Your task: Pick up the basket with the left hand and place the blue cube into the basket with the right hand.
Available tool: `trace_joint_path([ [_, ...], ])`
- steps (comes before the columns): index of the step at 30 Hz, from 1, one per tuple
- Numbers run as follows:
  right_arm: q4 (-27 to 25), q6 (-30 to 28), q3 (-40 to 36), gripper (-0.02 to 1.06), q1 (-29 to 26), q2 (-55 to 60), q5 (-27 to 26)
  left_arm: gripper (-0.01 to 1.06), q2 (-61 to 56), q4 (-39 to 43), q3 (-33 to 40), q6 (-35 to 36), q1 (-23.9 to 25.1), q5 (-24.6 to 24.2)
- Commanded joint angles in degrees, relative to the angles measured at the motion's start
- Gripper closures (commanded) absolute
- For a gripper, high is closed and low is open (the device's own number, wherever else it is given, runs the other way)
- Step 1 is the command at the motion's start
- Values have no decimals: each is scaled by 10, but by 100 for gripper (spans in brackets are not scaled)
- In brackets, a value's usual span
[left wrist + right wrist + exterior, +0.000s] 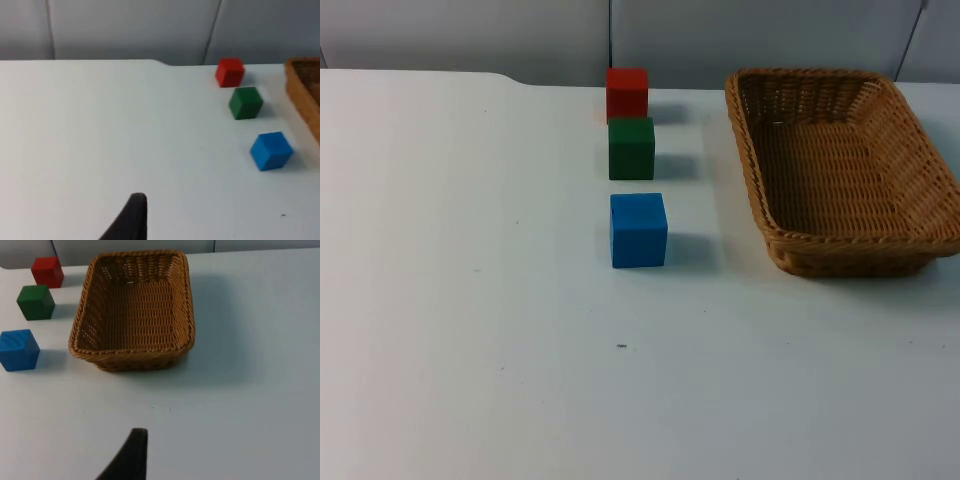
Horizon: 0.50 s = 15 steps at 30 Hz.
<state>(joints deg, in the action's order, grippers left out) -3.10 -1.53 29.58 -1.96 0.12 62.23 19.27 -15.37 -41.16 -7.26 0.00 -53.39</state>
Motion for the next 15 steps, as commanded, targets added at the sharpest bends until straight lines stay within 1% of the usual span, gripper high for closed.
trace_joint_path([
  [1, 3, 0, -4, 0, -2, -1, -4, 0, 25, -50, -7, -32, -4, 21],
  [3, 3, 0, -4, 0, -2, -1, -4, 0, 75, -110, -17, -77, -4, 28],
  [4, 3, 0, -4, 0, -2, -1, -4, 0, 75, -110, -17, -77, -4, 28],
  [5, 3, 0, -4, 0, -2, -1, -4, 0, 96, -140, -22, -100, -4, 29],
  [8, 3, 0, -4, 0, -2, -1, -4, 0, 160, -260, -34, -199, -4, 32],
  [9, 3, 0, -4, 0, -2, -1, -4, 0, 160, -260, -34, -199, -4, 32],
  [11, 3, 0, -4, 0, -2, -1, -4, 0, 202, -320, -44, -254, -4, 32],
  [13, 3, 0, -4, 0, -2, -1, -4, 0, 246, -368, -55, -291, -4, 33],
  [14, 3, 0, -4, 0, -2, -1, -4, 0, 246, -368, -55, -291, -4, 33],
  [15, 3, 0, -4, 0, -2, -1, -4, 0, 269, -388, -61, -313, -4, 32],
])
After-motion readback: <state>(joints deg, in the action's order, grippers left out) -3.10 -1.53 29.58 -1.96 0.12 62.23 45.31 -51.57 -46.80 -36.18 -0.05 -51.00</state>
